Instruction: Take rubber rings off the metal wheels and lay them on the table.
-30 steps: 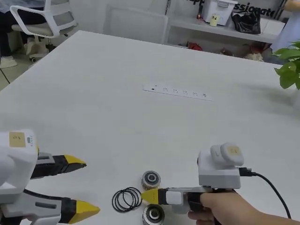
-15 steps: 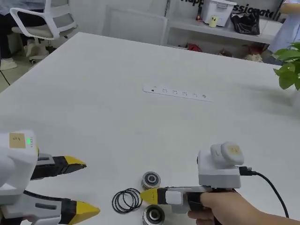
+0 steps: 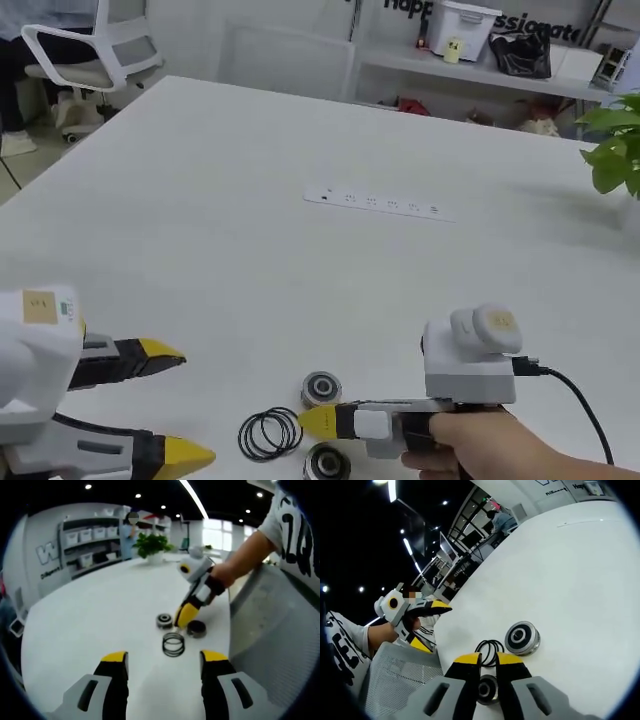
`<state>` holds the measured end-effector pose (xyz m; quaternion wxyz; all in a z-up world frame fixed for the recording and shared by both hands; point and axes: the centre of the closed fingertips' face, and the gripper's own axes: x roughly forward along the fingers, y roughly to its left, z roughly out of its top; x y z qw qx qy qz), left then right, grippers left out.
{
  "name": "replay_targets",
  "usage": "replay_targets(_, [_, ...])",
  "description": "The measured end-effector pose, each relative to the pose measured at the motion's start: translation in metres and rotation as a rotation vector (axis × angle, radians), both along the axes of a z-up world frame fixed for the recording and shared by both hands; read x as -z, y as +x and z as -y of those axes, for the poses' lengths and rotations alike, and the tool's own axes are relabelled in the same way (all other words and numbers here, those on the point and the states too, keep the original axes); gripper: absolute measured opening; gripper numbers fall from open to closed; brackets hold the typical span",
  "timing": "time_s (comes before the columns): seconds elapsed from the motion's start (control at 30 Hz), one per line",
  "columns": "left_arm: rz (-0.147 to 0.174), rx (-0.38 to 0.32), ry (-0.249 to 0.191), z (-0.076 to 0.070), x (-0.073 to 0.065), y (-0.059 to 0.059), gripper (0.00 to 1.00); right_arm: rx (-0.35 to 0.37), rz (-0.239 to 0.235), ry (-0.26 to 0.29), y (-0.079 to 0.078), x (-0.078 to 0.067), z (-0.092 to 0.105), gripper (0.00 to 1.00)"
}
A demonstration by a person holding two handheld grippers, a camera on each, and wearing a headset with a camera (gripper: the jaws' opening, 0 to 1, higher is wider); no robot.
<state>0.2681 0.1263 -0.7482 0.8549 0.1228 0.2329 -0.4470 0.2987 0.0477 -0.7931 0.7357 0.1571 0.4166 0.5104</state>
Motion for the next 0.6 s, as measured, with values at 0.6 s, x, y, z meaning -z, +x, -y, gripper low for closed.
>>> replay_targets(0.6, [0.001,0.001,-0.003,0.001,-0.002,-0.003,0.59,-0.007,0.023,0.019,-0.001,-0.012,0.001,0.09])
